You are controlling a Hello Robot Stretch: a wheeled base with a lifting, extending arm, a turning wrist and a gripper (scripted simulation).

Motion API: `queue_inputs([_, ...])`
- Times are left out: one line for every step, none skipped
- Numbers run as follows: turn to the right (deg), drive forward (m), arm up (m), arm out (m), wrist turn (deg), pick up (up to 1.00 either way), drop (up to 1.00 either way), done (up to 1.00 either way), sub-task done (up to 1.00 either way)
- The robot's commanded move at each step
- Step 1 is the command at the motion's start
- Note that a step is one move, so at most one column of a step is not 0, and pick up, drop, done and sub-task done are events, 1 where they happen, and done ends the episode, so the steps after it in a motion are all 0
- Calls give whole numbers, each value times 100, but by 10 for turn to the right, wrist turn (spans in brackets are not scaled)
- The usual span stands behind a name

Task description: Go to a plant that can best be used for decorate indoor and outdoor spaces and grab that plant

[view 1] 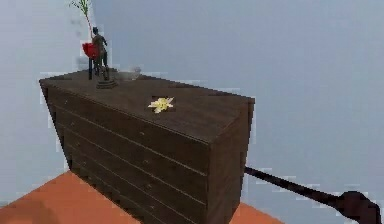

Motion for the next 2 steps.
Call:
queue_inputs([270,0,0,0,0,0,0,0,0])
queue_inputs([0,20,0,0,0,0,0,0,0])
